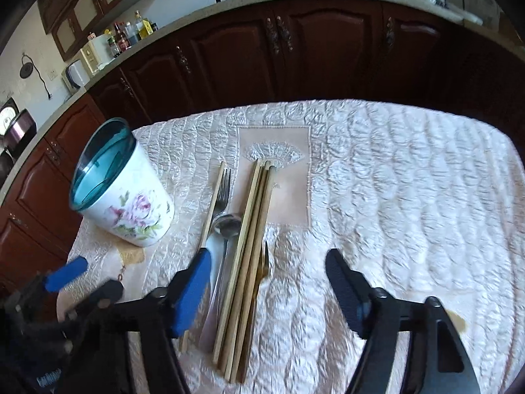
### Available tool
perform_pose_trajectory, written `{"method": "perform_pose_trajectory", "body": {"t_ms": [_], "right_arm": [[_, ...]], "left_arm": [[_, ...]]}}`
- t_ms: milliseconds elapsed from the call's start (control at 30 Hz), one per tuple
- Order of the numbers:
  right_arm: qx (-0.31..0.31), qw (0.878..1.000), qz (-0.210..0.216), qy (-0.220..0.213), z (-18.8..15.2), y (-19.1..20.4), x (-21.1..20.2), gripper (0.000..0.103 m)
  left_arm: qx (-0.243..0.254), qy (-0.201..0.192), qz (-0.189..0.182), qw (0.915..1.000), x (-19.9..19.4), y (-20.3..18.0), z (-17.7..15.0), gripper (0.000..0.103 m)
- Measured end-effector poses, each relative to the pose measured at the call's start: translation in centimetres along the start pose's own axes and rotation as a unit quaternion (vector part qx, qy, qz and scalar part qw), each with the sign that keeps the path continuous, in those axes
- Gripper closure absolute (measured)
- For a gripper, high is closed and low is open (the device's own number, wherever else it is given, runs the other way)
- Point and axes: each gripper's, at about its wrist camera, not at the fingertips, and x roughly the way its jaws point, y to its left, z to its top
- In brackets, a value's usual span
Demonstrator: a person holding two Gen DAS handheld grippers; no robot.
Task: Organize utensils
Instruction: 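Grasp a wooden chopstick with the left tool while the right tool grasps another chopstick, then lift both held chopsticks and carry them toward the teal-rimmed utensil holder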
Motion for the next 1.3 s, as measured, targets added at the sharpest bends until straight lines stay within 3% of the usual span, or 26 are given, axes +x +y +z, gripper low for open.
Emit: {"method": "perform_pose_trajectory", "body": {"t_ms": [100,167,233,333,500,633,867,1067,1300], "right_arm": [[0.017,1.000,0.009,0.017,1.1,-0.8,2.1,0.056],[0.025,0.999,0.025,0.025,2.0,-1.2,3.4,0.064],[0.031,0.998,0.036,0.034,2.8,-1.5,4.8,0.065],[0.036,0.997,0.048,0.049,3.7,-1.8,6.9,0.071],[0.051,0.992,0.088,0.069,4.3,-2.3,8.9,0.092],[0.047,0.992,0.101,0.065,4.1,-2.5,7.9,0.094],[0.044,0.992,0.101,0.057,0.8,-4.2,2.3,0.094],[0.052,0.994,0.055,0.084,-2.5,-7.0,0.9,0.094],[0.059,0.992,0.039,0.106,-4.1,-7.1,1.1,0.091]], "left_arm": [[0.009,0.021,-0.008,0.9997,2.2,-1.0,0.3,0.041],[0.009,0.033,-0.010,0.9994,3.6,-1.3,0.5,0.044],[0.002,0.046,-0.012,0.9989,5.1,-1.4,0.7,0.051],[-0.009,0.063,-0.011,0.9979,6.7,-1.2,1.3,0.054],[-0.009,0.076,-0.015,0.9969,8.3,-1.4,1.5,0.062],[-0.009,0.095,-0.050,0.9942,9.0,-1.2,1.3,0.090],[0.007,0.110,-0.069,0.9915,6.4,0.0,-0.4,0.090],[0.021,0.135,-0.071,0.9881,3.8,1.8,-3.8,0.090],[0.020,0.155,-0.060,0.9859,1.8,3.9,-6.2,0.090]]}}
